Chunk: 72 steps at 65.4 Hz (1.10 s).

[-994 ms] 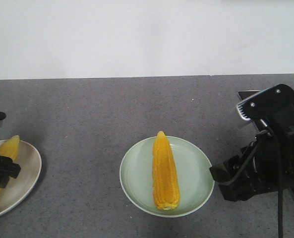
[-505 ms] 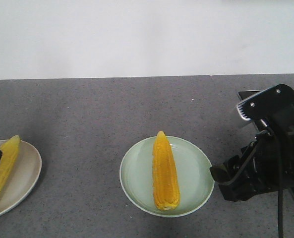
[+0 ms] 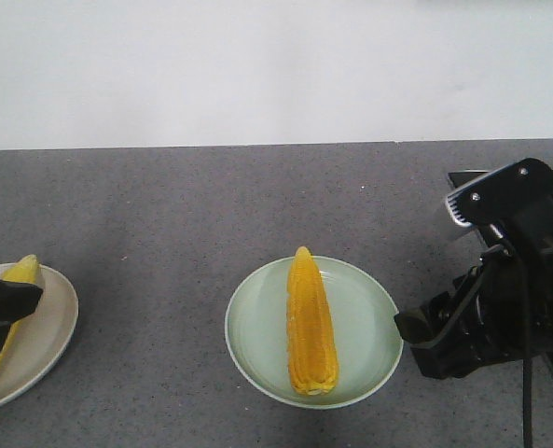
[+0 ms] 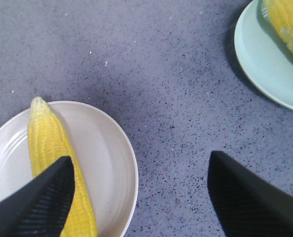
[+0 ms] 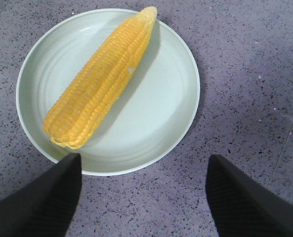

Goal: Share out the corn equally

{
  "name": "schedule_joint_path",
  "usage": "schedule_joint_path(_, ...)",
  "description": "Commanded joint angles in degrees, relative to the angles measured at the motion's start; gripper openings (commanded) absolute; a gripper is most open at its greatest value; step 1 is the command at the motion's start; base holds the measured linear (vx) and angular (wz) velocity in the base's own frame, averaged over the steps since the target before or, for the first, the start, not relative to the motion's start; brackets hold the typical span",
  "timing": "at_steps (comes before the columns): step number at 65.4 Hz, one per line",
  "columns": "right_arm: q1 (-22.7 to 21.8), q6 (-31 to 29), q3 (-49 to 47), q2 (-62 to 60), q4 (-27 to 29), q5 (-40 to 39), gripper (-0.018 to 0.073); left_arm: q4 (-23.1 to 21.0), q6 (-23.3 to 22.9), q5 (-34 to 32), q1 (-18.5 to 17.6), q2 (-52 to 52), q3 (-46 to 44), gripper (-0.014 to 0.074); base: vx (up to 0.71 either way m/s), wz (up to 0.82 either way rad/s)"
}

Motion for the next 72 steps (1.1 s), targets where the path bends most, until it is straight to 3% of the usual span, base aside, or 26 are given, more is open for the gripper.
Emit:
schedule_joint_path(1,0.04,-0.09,-1.45,-1.08,0.25,-2.63,0.0503,-0.58,-0.01,-4.94,-0.37,-2.73,0.23,0.0533,0.00,0.00)
schedule_joint_path(20,0.04,-0.09,-1.45,-1.08,0.32,-2.63,0.0503,-0.99,-1.50,-8.48,-0.37,-10.93,4.01,0.0533,0.00,0.00)
schedule_joint_path(46,0.04,-0.09,-1.45,-1.08,0.31,-2.54,0.0493,-1.04,-1.66,-8.49,-0.37,-15.43,4.19,0.0524,0.00,0.00)
schedule_joint_path(53,0.04,-0.09,-1.45,-1.08,0.31,-1.81,0.0431,-1.00,-1.66,-8.49,-0.37,-15.43,4.19,0.0472,0.00,0.00)
schedule_joint_path(72,0.04,-0.09,-1.45,-1.08,0.31,-1.15,0.0088,-1.00,-1.66,-8.41,-0.37,-15.43,4.19,0.0200,0.00,0.00)
